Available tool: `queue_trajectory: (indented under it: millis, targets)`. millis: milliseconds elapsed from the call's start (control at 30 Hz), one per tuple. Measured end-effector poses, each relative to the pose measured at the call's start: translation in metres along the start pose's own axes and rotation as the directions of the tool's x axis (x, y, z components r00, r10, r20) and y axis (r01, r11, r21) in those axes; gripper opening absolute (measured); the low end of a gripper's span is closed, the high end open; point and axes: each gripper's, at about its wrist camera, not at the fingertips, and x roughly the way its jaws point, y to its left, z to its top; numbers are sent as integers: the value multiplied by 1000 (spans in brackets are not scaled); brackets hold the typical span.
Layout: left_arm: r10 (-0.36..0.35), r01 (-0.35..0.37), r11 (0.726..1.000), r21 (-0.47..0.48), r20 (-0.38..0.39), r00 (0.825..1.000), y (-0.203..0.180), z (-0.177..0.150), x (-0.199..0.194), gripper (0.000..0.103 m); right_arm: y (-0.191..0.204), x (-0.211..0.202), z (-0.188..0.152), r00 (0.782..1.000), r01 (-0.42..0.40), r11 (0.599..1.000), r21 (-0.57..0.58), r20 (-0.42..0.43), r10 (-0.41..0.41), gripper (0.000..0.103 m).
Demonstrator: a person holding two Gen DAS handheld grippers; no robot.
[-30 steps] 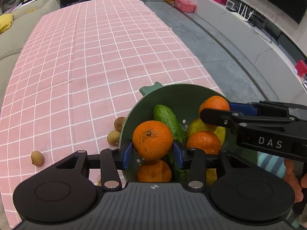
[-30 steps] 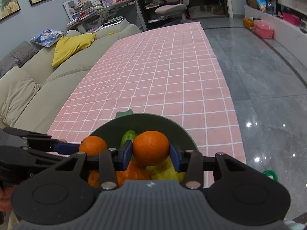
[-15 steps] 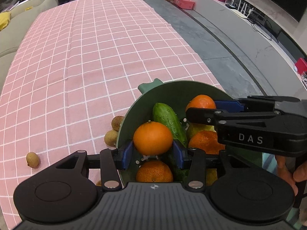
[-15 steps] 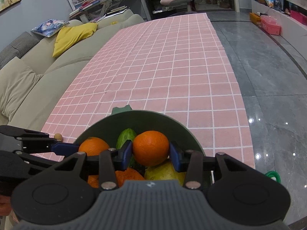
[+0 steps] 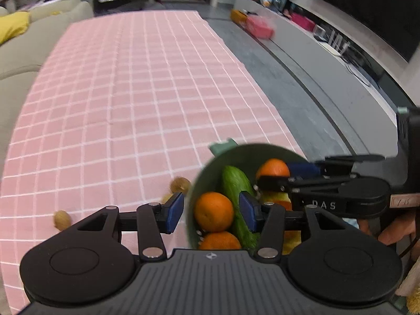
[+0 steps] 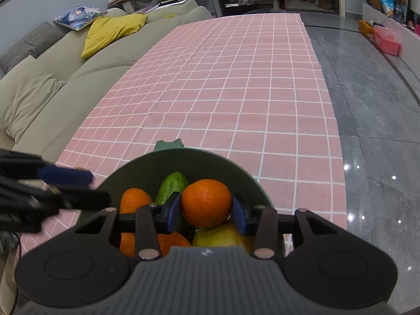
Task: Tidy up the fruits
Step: 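Open the left tool to release its orange while the right tool lowers its orange into the colander, then move both open tools out of the colander toward the small brown kiwis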
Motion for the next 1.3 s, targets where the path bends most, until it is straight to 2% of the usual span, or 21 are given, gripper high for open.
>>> queue_trajectory:
  millis: [133, 400, 533, 667, 733, 867, 1000, 1100, 1300]
  targets:
    - [32, -31, 999, -34, 16, 999, 7, 0, -5, 58, -1, 5, 1, 1000, -1, 1000, 17, -10, 1, 40]
    - [80, -81, 991, -106, -15, 997, 22, -6, -6, 58, 3, 3, 4, 1000, 9, 1000, 3, -15, -9, 41]
    - [95, -94, 990, -106, -2, 995, 26, -8, -15, 58, 4, -3, 3, 1000, 18, 1000, 8, -10, -18, 41]
    - [74, -70, 994, -79, 47, 996, 27, -13, -31, 58, 9, -21, 3, 999, 33, 999, 17, 30, -33, 41]
    - [77, -73, 996, -57, 76, 994, 26, -16, -41, 58, 14, -33, 4, 997, 41, 999, 29, 62, -42, 47]
    - [92, -91, 996, -19, 115, 989, 26, -26, -59, 58, 31, -58, 0, 988, 73, 997, 38, 131, -77, 49]
    - [110, -114, 993, 26, 133, 985, 27, -37, -73, 58, 54, -77, -9, 982, 55, 997, 52, 178, -63, 49]
    - [114, -124, 991, 51, 159, 981, 28, -47, -86, 58, 76, -84, -16, 978, 48, 997, 57, 200, -58, 58]
    - [171, -177, 984, 36, 142, 975, 38, -62, -101, 58, 125, -92, -32, 968, 66, 997, -29, 244, -57, 58]
